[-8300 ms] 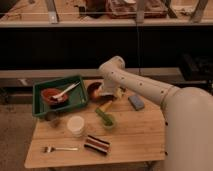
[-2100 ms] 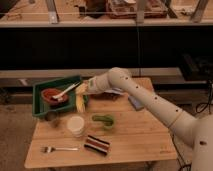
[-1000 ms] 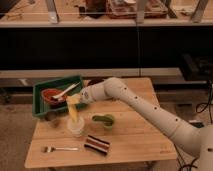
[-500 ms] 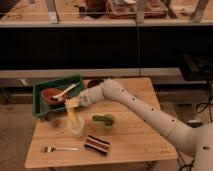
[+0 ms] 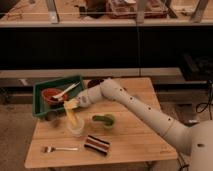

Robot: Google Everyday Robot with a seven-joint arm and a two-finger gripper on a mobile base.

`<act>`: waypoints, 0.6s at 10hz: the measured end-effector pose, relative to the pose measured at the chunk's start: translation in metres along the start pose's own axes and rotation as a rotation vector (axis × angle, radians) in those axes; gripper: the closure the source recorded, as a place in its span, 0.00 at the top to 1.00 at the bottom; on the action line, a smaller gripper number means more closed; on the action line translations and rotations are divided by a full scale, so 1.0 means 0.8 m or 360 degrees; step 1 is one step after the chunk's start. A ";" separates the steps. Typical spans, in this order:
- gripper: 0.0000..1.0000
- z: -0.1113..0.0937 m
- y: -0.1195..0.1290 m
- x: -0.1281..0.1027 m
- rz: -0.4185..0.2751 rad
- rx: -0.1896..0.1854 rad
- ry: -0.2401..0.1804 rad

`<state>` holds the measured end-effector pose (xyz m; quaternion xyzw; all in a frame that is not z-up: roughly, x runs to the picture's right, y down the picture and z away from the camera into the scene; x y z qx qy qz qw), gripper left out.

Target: Place banana in paper cup

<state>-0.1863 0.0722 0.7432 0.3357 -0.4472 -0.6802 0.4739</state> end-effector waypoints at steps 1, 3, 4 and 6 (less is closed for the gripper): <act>0.66 0.000 0.001 0.001 0.0002 0.0001 -0.0001; 0.80 0.001 0.000 0.000 0.0005 0.0006 -0.0016; 0.80 0.000 0.000 0.000 0.0009 0.0006 -0.0021; 0.80 -0.002 0.001 0.001 0.0026 0.0004 -0.0027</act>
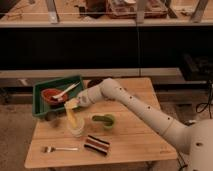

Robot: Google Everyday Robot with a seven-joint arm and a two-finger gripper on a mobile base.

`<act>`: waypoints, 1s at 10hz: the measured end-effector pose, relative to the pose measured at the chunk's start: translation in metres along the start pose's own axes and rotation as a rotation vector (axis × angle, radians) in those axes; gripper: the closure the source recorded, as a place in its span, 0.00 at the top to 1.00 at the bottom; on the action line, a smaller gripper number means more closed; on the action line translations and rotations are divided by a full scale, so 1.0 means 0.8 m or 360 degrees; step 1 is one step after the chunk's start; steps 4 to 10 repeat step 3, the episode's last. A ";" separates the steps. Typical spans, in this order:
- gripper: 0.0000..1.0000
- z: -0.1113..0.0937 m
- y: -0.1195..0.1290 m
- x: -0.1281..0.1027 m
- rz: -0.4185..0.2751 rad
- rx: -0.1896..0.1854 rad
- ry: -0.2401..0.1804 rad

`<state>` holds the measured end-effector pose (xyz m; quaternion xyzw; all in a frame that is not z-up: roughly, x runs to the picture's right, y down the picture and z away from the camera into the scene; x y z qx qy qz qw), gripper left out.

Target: Place banana in paper cup

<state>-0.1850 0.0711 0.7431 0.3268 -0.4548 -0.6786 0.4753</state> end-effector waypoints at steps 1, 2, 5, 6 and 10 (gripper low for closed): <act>0.80 -0.003 0.001 0.001 0.0018 -0.0002 0.0005; 0.80 -0.005 0.002 0.002 0.0038 -0.0010 0.0014; 0.80 -0.006 0.003 0.002 0.0044 -0.0015 0.0017; 0.80 -0.006 0.003 0.002 0.0044 -0.0015 0.0017; 0.80 -0.006 0.003 0.002 0.0044 -0.0015 0.0017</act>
